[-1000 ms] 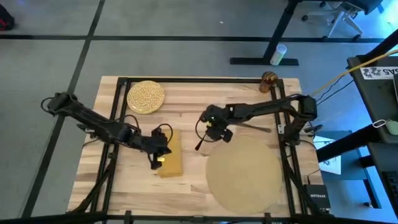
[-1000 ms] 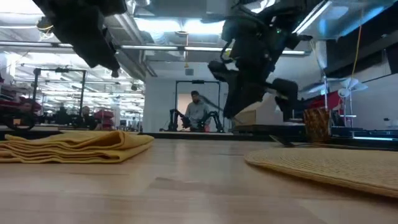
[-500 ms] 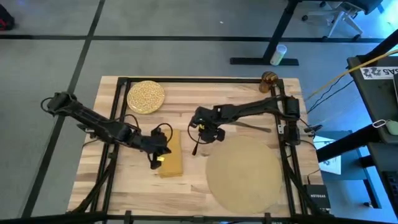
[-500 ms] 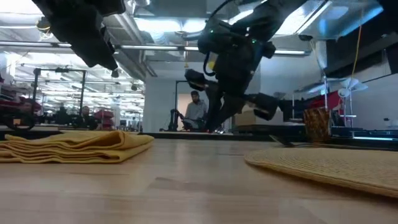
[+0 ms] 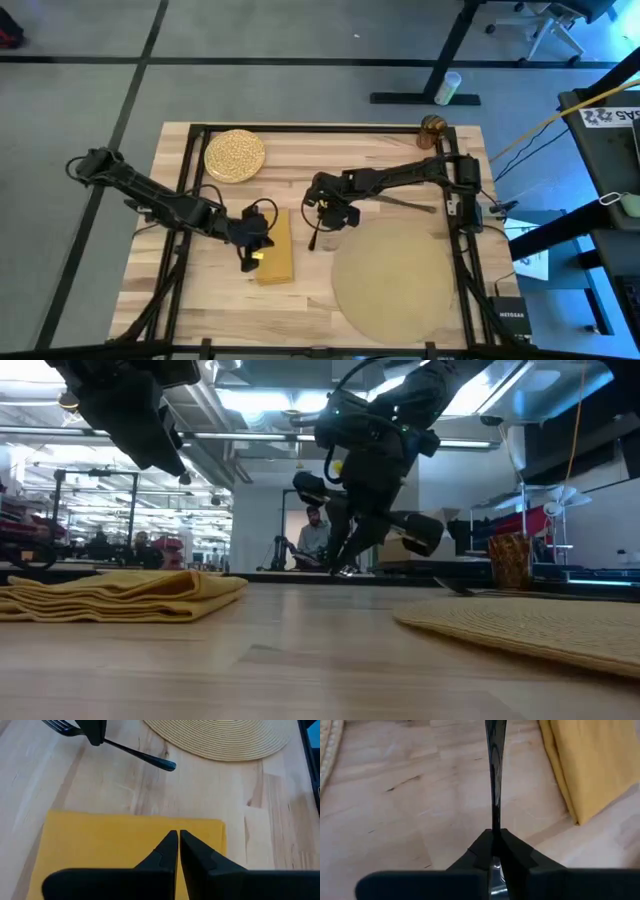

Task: Set table place
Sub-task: Put the black fork on the yellow table napkin

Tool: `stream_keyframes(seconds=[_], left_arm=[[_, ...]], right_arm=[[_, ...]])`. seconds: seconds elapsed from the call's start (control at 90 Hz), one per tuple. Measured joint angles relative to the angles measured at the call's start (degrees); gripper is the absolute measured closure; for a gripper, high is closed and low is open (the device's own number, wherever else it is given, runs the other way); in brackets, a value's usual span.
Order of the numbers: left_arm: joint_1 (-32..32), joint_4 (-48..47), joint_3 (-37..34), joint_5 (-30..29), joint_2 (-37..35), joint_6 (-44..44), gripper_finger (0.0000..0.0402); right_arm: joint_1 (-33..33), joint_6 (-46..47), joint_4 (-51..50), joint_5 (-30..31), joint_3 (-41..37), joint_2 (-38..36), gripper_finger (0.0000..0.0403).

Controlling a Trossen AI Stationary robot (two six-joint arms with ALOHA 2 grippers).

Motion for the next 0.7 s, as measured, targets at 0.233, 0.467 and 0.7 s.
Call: stream_keyframes(seconds=[0.233,0.467,0.7], left_arm=[[0.0,0.0,0.0,0.0,0.0,-0.5,0.0402],[0.0,0.0,0.0,0.0,0.0,-1.9,0.0402],[0.0,0.0,0.0,0.0,0.0,-3.7,0.0402]], right_arm=[[0.0,2.1,1.9,0.0,0.0,0.0,0.0357],[0.0,3.5,1.7,0.0,0.0,0.0,0.0337],[0.3,3.8,-7.7,2.4,4.5,0.0,0.034]])
